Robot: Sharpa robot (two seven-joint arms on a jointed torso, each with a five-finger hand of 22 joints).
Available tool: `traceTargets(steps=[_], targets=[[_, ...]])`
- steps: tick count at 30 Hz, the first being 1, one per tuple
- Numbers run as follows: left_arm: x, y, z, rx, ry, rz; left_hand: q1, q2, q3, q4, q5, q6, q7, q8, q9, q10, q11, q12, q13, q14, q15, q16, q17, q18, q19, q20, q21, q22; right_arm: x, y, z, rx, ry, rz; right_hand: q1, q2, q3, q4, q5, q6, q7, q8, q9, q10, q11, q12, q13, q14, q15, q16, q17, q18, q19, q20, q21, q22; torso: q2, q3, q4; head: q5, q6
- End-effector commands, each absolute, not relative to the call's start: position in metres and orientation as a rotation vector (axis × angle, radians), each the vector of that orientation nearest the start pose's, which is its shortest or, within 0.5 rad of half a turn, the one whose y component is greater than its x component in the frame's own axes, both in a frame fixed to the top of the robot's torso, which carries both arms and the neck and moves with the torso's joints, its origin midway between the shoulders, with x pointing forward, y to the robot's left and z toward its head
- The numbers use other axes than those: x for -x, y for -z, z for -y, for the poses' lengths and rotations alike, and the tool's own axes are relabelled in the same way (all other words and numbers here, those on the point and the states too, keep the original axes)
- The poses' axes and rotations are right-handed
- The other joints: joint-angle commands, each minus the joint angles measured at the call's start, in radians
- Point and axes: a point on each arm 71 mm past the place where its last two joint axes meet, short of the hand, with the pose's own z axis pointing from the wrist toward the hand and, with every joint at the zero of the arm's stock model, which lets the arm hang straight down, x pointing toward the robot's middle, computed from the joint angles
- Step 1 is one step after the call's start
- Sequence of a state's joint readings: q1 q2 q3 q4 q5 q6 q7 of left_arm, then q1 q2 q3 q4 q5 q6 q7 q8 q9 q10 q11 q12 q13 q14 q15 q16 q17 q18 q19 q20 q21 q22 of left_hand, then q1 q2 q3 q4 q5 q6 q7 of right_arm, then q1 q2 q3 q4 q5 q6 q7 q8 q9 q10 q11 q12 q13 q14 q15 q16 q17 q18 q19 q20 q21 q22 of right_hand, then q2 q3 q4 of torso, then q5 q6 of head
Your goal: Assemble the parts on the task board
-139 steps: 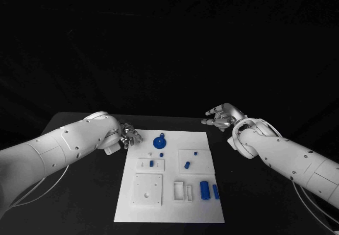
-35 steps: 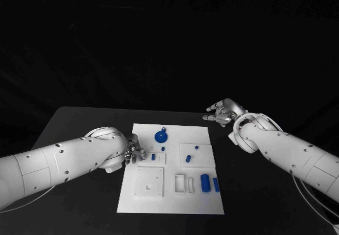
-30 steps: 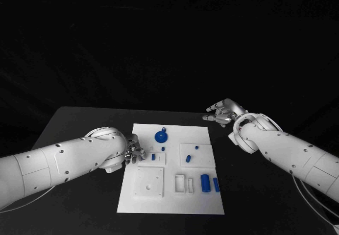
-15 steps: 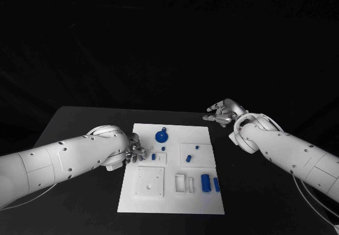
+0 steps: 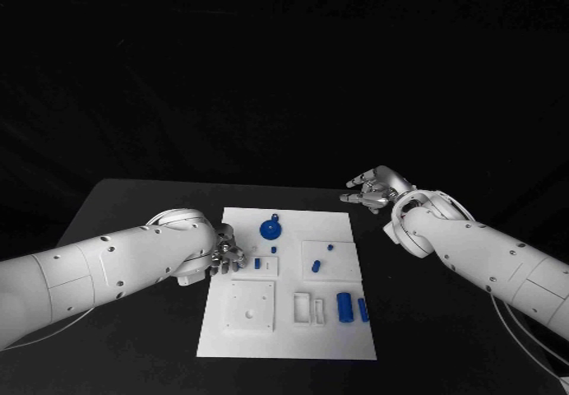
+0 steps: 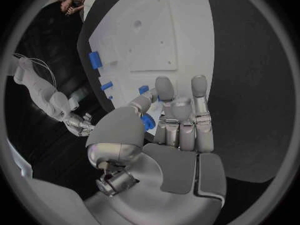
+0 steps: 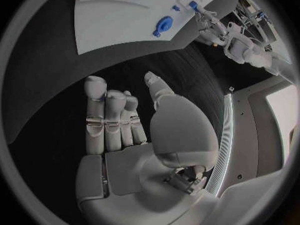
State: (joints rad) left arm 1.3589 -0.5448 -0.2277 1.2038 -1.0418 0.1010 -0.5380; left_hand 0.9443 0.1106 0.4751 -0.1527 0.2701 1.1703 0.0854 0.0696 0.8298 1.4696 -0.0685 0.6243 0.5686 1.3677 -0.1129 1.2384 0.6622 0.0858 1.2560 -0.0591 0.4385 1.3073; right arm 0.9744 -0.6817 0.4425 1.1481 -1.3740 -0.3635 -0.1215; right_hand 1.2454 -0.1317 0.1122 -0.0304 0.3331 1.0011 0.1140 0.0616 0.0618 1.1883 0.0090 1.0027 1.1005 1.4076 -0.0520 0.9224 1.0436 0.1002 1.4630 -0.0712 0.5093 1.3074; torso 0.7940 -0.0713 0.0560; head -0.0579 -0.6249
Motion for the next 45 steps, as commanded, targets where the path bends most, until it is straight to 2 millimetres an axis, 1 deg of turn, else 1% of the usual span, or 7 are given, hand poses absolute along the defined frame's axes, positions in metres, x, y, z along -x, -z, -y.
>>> traceTargets(steps=[1,7,23,28,30,33,45], targets=[[-0.5318,0.2345,-0.1727,0.092,0.154,-2.349,0.004,0.010,-0.010,0.019,-0.026,0.163,-0.115,-0.004,-0.005,0.041,-0.009,0.008,-0.001,0.008,0.000,0.003,0.005,0.015,0.001,0.010,0.004,0.019,-0.5594,0.1736,0.2717,-0.401,-0.583,-1.474,-0.008,0.005,0.001,-0.003,0.003,0.009,-0.001,0.001,0.001,0.000,0.002,-0.003,0.001,0.002,-0.006,-0.003,0.001,0.017,0.044,-0.004,0.004,0.057,0.000,0.0001,-0.0002,0.000,0.000],[-0.5335,0.2336,-0.1710,0.094,0.160,-2.333,0.011,0.013,-0.033,0.061,-0.083,0.170,-0.118,-0.004,-0.008,0.041,-0.009,0.014,-0.006,0.013,0.000,0.000,0.014,0.025,0.005,0.019,0.003,0.019,-0.5595,0.1743,0.2712,-0.402,-0.583,-1.475,-0.008,0.005,0.001,-0.003,0.003,0.009,-0.001,0.001,0.001,0.000,0.002,-0.003,0.001,0.002,-0.006,-0.003,0.001,0.017,0.044,-0.004,0.004,0.057,0.001,0.0006,0.0002,-0.002,0.001],[-0.5363,0.2331,-0.1702,0.095,0.155,-2.325,0.019,0.001,-0.049,0.086,-0.107,0.172,-0.119,-0.004,-0.009,0.041,-0.009,0.019,-0.011,0.015,0.000,-0.002,0.023,0.031,0.006,0.025,0.002,0.019,-0.5593,0.1763,0.2706,-0.403,-0.584,-1.480,-0.008,0.005,0.001,-0.003,0.003,0.009,-0.001,0.001,0.001,0.000,0.002,-0.003,0.001,0.002,-0.006,-0.003,0.001,0.017,0.044,-0.004,0.004,0.057,0.001,-0.0002,-0.0001,-0.005,0.000],[-0.5372,0.2330,-0.1723,0.098,0.144,-2.321,0.012,-0.044,-0.098,0.109,-0.141,0.169,-0.120,-0.004,-0.016,0.041,-0.009,0.015,-0.013,0.013,0.000,-0.008,0.017,0.033,0.006,0.027,0.000,0.019,-0.5592,0.1763,0.2710,-0.403,-0.584,-1.480,-0.009,0.006,0.003,-0.004,0.003,0.009,-0.001,0.001,0.001,-0.002,0.002,-0.006,-0.001,0.001,-0.006,-0.006,0.000,0.017,0.044,-0.005,-0.002,0.056,0.000,-0.0011,0.0004,-0.006,-0.001],[-0.5375,0.2329,-0.1731,0.099,0.139,-2.319,0.019,-0.066,-0.198,0.135,-0.104,0.169,-0.121,-0.004,-0.017,0.041,-0.011,0.014,-0.014,0.012,0.000,-0.011,0.014,0.031,0.007,0.024,-0.001,0.019,-0.5592,0.1763,0.2710,-0.403,-0.584,-1.480,-0.009,0.006,0.003,-0.004,0.003,0.009,-0.001,0.001,0.001,-0.002,0.002,-0.006,-0.001,0.001,-0.006,-0.006,0.000,0.017,0.044,-0.005,-0.002,0.056,0.000,-0.0013,0.0003,-0.007,-0.001],[-0.5379,0.2329,-0.1745,0.100,0.132,-2.317,0.056,-0.080,-0.301,0.171,-0.116,0.168,-0.121,-0.005,-0.026,0.041,-0.010,0.009,-0.013,0.009,-0.002,-0.016,0.008,0.021,0.007,0.015,-0.008,0.018,-0.5592,0.1763,0.2711,-0.403,-0.584,-1.480,-0.009,0.006,0.003,-0.004,0.003,0.009,-0.001,0.001,0.001,-0.002,0.002,-0.006,-0.001,0.001,-0.006,-0.006,0.000,0.017,0.044,-0.005,-0.002,0.056,0.000,-0.0016,0.0006,-0.007,-0.001],[-0.5397,0.2321,-0.1778,0.110,0.128,-2.303,0.065,-0.144,-0.298,0.238,-0.135,0.170,-0.120,-0.004,-0.028,0.040,-0.009,0.005,-0.009,0.007,-0.002,-0.018,0.004,0.006,0.009,0.001,-0.012,0.020,-0.5593,0.1764,0.2713,-0.404,-0.583,-1.478,-0.009,0.006,0.003,-0.004,0.003,0.009,-0.001,0.001,0.001,-0.002,0.002,-0.006,-0.001,0.001,-0.006,-0.006,0.000,0.017,0.044,-0.005,-0.002,0.056,0.000,-0.0022,0.0004,-0.006,-0.002]])
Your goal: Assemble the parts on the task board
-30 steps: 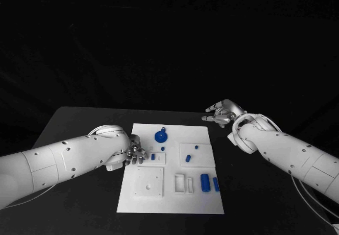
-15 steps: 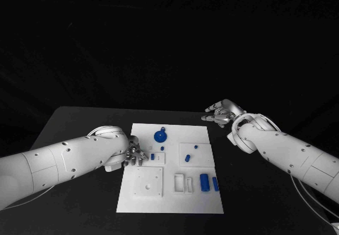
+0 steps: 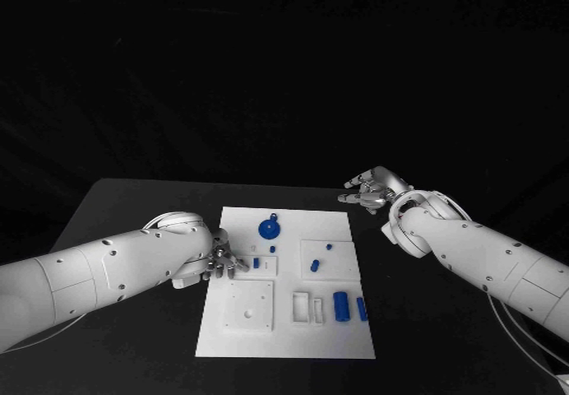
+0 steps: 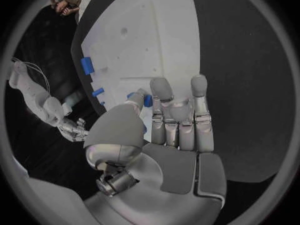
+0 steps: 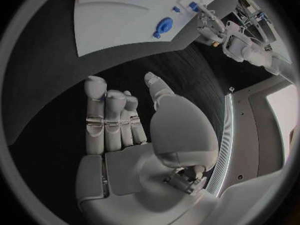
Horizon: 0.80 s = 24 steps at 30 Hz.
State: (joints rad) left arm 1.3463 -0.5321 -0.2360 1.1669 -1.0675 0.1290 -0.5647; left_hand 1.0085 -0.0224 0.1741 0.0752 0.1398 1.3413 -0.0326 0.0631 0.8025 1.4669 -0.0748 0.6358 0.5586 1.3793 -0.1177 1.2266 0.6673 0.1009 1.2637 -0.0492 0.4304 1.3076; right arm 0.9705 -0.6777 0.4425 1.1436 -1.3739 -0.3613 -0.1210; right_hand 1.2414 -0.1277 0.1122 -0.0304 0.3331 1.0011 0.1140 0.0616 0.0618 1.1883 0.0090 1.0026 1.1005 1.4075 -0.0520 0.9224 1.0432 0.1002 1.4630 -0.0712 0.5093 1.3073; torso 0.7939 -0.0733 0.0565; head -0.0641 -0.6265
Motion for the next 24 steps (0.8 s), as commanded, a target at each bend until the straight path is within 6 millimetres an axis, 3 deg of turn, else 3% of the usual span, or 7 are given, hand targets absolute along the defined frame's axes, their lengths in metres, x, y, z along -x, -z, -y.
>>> traceTargets(steps=[1,9,14,17,18,22,24], targets=[[-0.540,0.232,-0.178,0.112,0.129,-2.301,0.002,-0.019,0.008,0.019,-0.007,0.001,-0.002,0.003,-0.001,0.043,-0.003,-0.007,0.001,-0.004,0.002,-0.005,0.000,-0.010,0.002,-0.009,-0.004,0.019,-0.559,0.176,0.271,-0.404,-0.583,-1.478,-0.005,0.002,0.003,-0.004,0.003,0.009,-0.001,0.001,0.001,-0.002,0.002,-0.006,-0.001,0.001,-0.006,-0.006,0.000,0.017,0.044,-0.005,-0.002,0.056,0.001,-0.0001,-0.0002,0.000,-0.001],[-0.540,0.231,-0.178,0.109,0.151,-2.293,0.045,-0.116,0.043,0.108,-0.022,0.005,0.001,0.003,-0.006,0.043,-0.002,-0.013,0.001,-0.009,0.002,-0.011,-0.009,-0.017,0.000,-0.016,-0.010,0.019,-0.559,0.177,0.272,-0.405,-0.582,-1.479,-0.004,0.001,0.001,-0.004,0.002,0.007,-0.001,0.001,0.001,-0.002,0.002,-0.007,-0.002,0.001,-0.006,-0.007,-0.001,0.017,0.044,-0.004,-0.003,0.056,0.000,0.0003,-0.0002,0.000,-0.001],[-0.538,0.230,-0.181,0.116,0.181,-2.292,0.087,-0.149,0.008,0.113,-0.024,-0.023,0.010,0.001,-0.023,0.035,0.006,-0.031,0.000,-0.033,0.006,-0.034,-0.051,-0.030,-0.008,-0.028,-0.019,0.018,-0.559,0.178,0.272,-0.406,-0.582,-1.480,-0.004,0.001,0.001,-0.004,0.002,0.007,-0.001,0.001,0.001,-0.002,0.002,-0.007,-0.002,0.001,-0.006,-0.007,-0.001,0.017,0.044,-0.004,-0.003,0.056,0.000,0.0008,-0.0004,-0.002,-0.001],[-0.537,0.228,-0.183,0.142,0.217,-2.293,0.102,-0.147,-0.025,0.097,-0.021,-0.058,0.021,0.003,-0.032,0.010,0.013,-0.049,-0.003,-0.058,0.009,-0.050,-0.072,-0.057,-0.022,-0.050,-0.035,0.014,-0.559,0.178,0.272,-0.407,-0.582,-1.480,-0.004,0.001,0.001,-0.004,0.002,0.007,-0.001,0.001,0.001,-0.002,0.002,-0.007,-0.002,0.001,-0.006,-0.007,-0.001,0.017,0.044,-0.004,-0.003,0.056,0.000,0.0007,-0.0008,-0.003,-0.001],[-0.537,0.226,-0.184,0.157,0.237,-2.295,0.109,-0.143,-0.062,0.088,0.010,-0.114,0.037,0.002,-0.052,-0.006,0.020,-0.058,-0.006,-0.069,0.012,-0.060,-0.080,-0.065,-0.027,-0.056,-0.042,0.012,-0.559,0.178,0.272,-0.407,-0.582,-1.480,-0.004,0.001,0.001,-0.004,0.002,0.007,-0.001,0.001,0.001,-0.002,0.002,-0.007,-0.002,0.001,-0.006,-0.007,-0.001,0.017,0.044,-0.004,-0.003,0.056,0.001,0.0006,-0.0015,-0.004,0.000],[-0.535,0.218,-0.188,0.233,0.330,-2.298,0.148,-0.108,-0.124,0.037,0.002,-0.212,0.066,0.033,-0.187,-0.080,0.036,-0.052,-0.009,-0.112,0.018,-0.060,-0.118,-0.096,-0.042,-0.070,-0.080,0.010,-0.558,0.179,0.274,-0.410,-0.579,-1.481,-0.004,0.001,0.001,-0.003,0.002,0.007,-0.001,0.001,0.001,-0.002,0.002,-0.007,-0.002,0.001,-0.006,-0.007,-0.001,0.017,0.044,-0.004,-0.003,0.056,0.000,-0.0003,0.0004,-0.009,-0.002],[-0.534,0.213,-0.191,0.275,0.388,-2.297,0.170,-0.093,-0.134,0.007,0.004,-0.272,0.090,0.037,-0.255,-0.141,0.050,-0.084,-0.042,-0.166,0.041,-0.100,-0.156,-0.099,-0.083,-0.051,-0.130,-0.010,-0.558,0.179,0.275,-0.411,-0.577,-1.481,-0.005,0.000,0.000,-0.003,0.004,0.006,0.000,0.001,0.001,-0.003,0.002,-0.007,-0.003,0.001,-0.006,-0.008,-0.001,0.017,0.044,-0.004,-0.005,0.055,-0.002,0.0011,0.0021,-0.009,-0.002]])
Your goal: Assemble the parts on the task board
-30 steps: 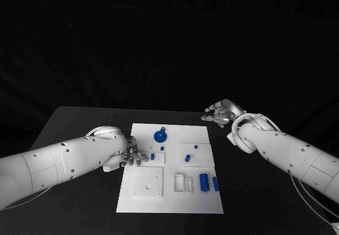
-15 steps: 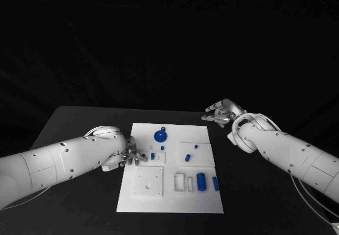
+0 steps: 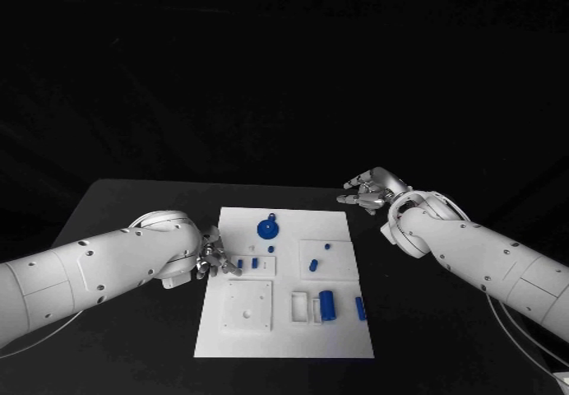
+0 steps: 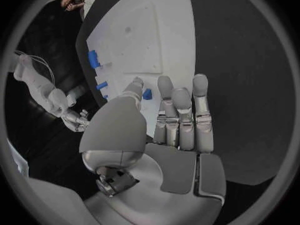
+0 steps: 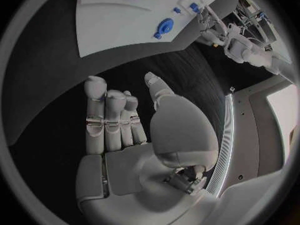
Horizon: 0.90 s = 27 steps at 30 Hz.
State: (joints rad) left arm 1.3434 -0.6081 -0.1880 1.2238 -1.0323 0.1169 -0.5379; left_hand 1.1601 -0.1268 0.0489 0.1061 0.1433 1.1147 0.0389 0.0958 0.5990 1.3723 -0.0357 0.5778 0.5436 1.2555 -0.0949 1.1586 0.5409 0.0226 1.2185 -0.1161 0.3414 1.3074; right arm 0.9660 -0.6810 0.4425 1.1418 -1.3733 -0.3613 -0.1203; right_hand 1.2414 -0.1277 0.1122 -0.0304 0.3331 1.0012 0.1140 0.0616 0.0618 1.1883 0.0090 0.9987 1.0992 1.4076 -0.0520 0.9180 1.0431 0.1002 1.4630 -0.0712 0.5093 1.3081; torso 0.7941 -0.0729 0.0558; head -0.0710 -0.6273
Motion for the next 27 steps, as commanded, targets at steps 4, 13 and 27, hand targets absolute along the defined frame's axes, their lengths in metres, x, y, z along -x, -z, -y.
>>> traceTargets(steps=[4,13,27], targets=[[-0.534,0.203,-0.196,0.327,0.475,-2.271,0.085,0.063,-0.022,-0.098,0.086,-0.098,0.035,0.029,-0.189,-0.118,0.047,-0.210,-0.226,-0.146,0.064,-0.197,-0.143,-0.022,-0.107,0.065,-0.193,-0.120,-0.558,0.179,0.276,-0.412,-0.575,-1.481,-0.006,0.000,-0.001,-0.002,0.004,0.005,0.000,0.001,0.001,-0.004,0.002,-0.005,-0.003,0.001,-0.006,-0.004,-0.002,0.017,0.044,-0.004,-0.006,0.054,-0.002,0.0001,0.0040,-0.004,-0.001],[-0.538,0.178,-0.202,0.350,0.645,-2.091,0.261,0.113,0.068,-0.281,0.161,-0.027,0.064,0.011,-0.432,-0.121,0.088,-0.429,-0.483,-0.157,0.089,-0.308,-0.254,0.003,-0.117,0.080,-0.246,-0.137,-0.558,0.180,0.280,-0.417,-0.569,-1.480,-0.006,0.000,-0.002,0.000,0.005,0.001,0.000,0.000,0.001,-0.004,0.002,-0.005,-0.003,0.000,-0.005,-0.006,-0.003,0.018,0.044,-0.004,-0.009,0.053,-0.001,-0.0013,0.0011,-0.004,0.003],[-0.532,0.147,-0.158,-0.041,0.887,-1.632,0.277,0.130,0.114,-0.341,-0.022,0.016,0.063,-0.032,-0.529,-0.136,0.107,-0.517,-0.485,-0.067,0.089,-0.371,-0.297,0.047,-0.111,0.089,-0.205,0.014,-0.559,0.181,0.281,-0.427,-0.582,-1.471,-0.003,0.004,0.013,-0.011,0.002,-0.023,0.002,0.000,0.000,-0.059,0.001,-0.143,-0.170,-0.023,-0.005,-0.102,-0.074,0.023,0.037,-0.003,-0.188,-0.001,0.000,-0.0004,0.0000,0.003,0.010]])
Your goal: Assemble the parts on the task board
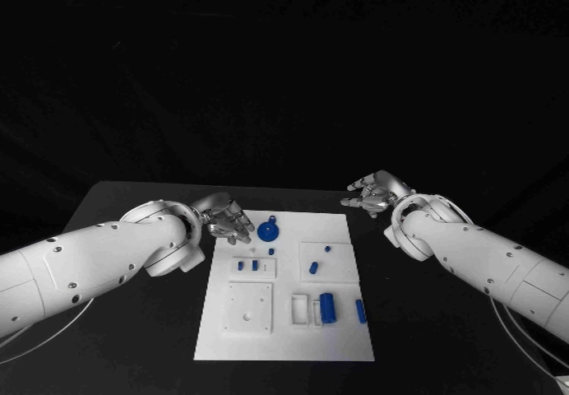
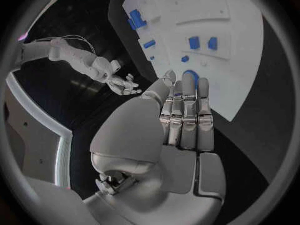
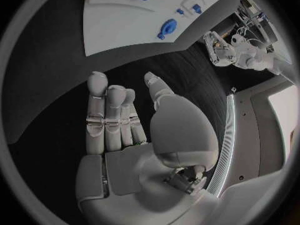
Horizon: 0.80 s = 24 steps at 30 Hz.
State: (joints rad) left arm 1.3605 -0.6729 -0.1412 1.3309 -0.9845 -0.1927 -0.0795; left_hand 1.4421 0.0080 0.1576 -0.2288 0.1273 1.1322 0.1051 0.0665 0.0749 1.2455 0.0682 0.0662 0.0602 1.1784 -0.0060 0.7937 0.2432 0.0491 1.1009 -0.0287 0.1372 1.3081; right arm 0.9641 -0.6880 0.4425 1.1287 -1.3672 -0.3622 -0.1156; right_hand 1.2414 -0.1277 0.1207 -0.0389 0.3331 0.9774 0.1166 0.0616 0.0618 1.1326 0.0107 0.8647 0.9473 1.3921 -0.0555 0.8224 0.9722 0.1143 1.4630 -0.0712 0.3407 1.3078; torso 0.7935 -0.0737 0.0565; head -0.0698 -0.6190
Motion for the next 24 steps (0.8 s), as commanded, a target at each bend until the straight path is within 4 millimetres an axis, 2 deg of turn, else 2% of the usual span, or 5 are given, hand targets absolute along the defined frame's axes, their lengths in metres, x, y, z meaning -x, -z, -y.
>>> traceTargets(steps=[1,2,3,17,24], targets=[[-0.532,0.148,-0.155,-0.066,0.881,-1.635,-0.015,-0.004,0.004,0.001,-0.022,-0.007,-0.004,-0.004,-0.006,-0.019,0.005,-0.007,-0.002,0.021,0.000,-0.001,0.003,0.022,0.014,0.002,0.001,0.013,-0.559,0.181,0.281,-0.428,-0.585,-1.469,-0.004,0.004,0.007,-0.003,0.002,0.000,-0.001,0.000,0.000,0.002,-0.002,-0.020,-0.039,-0.007,-0.002,-0.008,-0.003,0.008,0.039,-0.004,-0.024,-0.002,0.001,0.0004,-0.0010,0.002,0.003],[-0.533,0.149,-0.153,-0.088,0.875,-1.637,-0.030,-0.005,-0.003,0.013,-0.074,-0.016,-0.001,-0.004,-0.007,-0.029,0.008,-0.007,-0.002,0.041,-0.002,0.012,0.009,0.023,0.031,0.002,0.003,0.010,-0.559,0.181,0.281,-0.429,-0.588,-1.467,-0.004,0.003,0.011,-0.005,0.000,-0.001,-0.001,0.000,0.000,0.002,-0.003,-0.028,-0.055,-0.007,-0.003,-0.009,-0.002,0.008,0.039,-0.005,-0.027,-0.002,0.001,0.0005,-0.0010,0.002,0.003],[-0.533,0.151,-0.150,-0.118,0.866,-1.636,-0.045,-0.012,-0.013,0.024,-0.078,-0.019,0.002,-0.004,-0.007,-0.044,0.011,-0.008,-0.002,0.047,0.001,0.016,0.011,0.022,0.037,0.003,0.000,0.005,-0.559,0.181,0.281,-0.430,-0.591,-1.465,-0.004,0.004,0.014,-0.006,-0.001,-0.002,-0.001,0.000,0.000,0.002,-0.003,-0.031,-0.066,-0.008,-0.003,-0.009,-0.002,0.008,0.039,-0.005,-0.031,-0.003,0.001,0.0002,-0.0014,0.002,0.005],[-0.540,0.187,-0.123,-0.356,0.753,-1.636,-0.022,-0.046,0.036,0.045,-0.035,-0.022,-0.001,-0.003,-0.005,-0.043,0.009,-0.007,-0.002,0.059,-0.007,0.150,0.075,0.034,0.099,-0.005,0.022,0.024,-0.559,0.177,0.278,-0.485,-0.662,-1.375,-0.022,-0.006,0.099,-0.039,0.020,-0.005,0.000,-0.001,0.000,0.027,-0.005,-0.191,-0.377,-0.012,-0.006,-0.066,-0.091,0.005,0.037,-0.009,-0.151,-0.045,0.010,-0.0016,-0.0103,0.003,0.010],[-0.543,0.197,-0.120,-0.401,0.703,-1.670,-0.030,-0.066,0.039,0.056,-0.040,-0.031,0.000,-0.004,-0.007,-0.134,0.033,-0.008,-0.002,0.052,0.007,0.177,0.073,0.043,0.099,0.007,0.035,0.021,-0.559,0.175,0.276,-0.491,-0.677,-1.359,-0.024,-0.006,0.103,-0.040,0.027,-0.014,0.001,-0.001,0.000,0.028,-0.005,-0.206,-0.441,-0.018,-0.005,-0.059,-0.108,0.004,0.037,-0.008,-0.155,-0.050,0.012,-0.0023,-0.0107,0.003,0.013]])
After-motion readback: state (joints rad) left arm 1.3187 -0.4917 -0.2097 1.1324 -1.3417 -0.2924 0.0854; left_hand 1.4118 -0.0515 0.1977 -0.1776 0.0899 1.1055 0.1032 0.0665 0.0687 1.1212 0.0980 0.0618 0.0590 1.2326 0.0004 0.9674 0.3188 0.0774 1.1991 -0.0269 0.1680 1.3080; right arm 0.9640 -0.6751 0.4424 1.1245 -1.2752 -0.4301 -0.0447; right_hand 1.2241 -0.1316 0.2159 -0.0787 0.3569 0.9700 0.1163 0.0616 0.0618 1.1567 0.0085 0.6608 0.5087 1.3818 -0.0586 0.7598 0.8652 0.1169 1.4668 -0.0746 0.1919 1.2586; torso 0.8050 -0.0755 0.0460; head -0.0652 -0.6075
